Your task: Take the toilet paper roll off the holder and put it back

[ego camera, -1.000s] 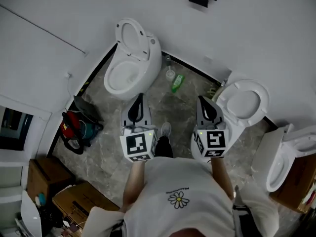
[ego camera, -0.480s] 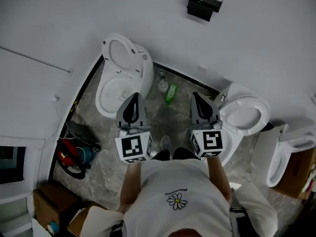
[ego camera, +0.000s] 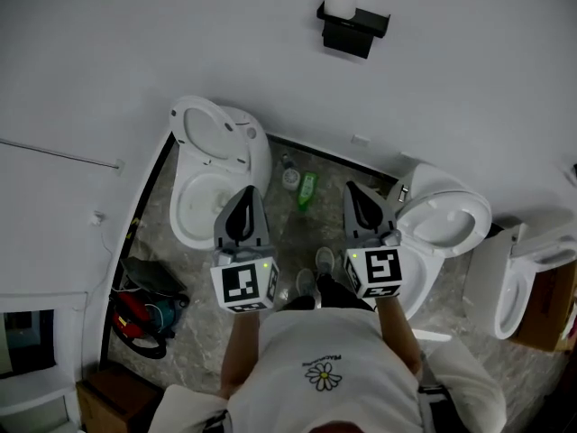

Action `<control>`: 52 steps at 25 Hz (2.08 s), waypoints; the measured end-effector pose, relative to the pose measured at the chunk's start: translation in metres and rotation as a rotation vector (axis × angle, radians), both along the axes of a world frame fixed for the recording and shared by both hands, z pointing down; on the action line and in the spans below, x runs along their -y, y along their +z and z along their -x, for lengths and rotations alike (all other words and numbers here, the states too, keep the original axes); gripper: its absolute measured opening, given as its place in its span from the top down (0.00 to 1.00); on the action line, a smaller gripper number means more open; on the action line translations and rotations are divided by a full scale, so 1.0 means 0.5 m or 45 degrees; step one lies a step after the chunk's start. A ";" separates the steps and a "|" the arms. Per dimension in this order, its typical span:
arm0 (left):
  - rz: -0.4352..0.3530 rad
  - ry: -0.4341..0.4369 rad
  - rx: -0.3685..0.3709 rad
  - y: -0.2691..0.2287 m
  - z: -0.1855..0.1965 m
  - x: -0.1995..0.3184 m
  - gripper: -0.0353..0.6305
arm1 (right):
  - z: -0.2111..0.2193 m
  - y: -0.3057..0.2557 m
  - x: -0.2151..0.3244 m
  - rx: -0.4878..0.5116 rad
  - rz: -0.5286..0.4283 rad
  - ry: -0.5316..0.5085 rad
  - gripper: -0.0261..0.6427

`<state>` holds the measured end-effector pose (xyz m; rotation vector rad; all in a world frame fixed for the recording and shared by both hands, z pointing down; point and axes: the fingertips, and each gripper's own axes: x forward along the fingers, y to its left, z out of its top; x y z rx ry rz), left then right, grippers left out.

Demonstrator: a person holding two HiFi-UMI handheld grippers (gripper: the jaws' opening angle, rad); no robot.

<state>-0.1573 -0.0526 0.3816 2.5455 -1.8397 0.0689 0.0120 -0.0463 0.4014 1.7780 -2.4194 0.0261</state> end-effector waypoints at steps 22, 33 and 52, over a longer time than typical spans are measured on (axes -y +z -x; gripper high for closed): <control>-0.060 0.151 -0.010 -0.038 -0.250 0.246 0.92 | -0.200 -0.050 0.217 0.107 -0.129 0.074 0.95; -0.121 0.334 -0.013 -0.077 -0.301 0.363 0.92 | -0.231 -0.048 0.294 0.115 -0.094 0.201 0.94; -0.153 0.412 -0.034 -0.083 -0.256 0.463 0.92 | -0.200 -0.115 0.360 0.108 -0.200 0.299 0.94</control>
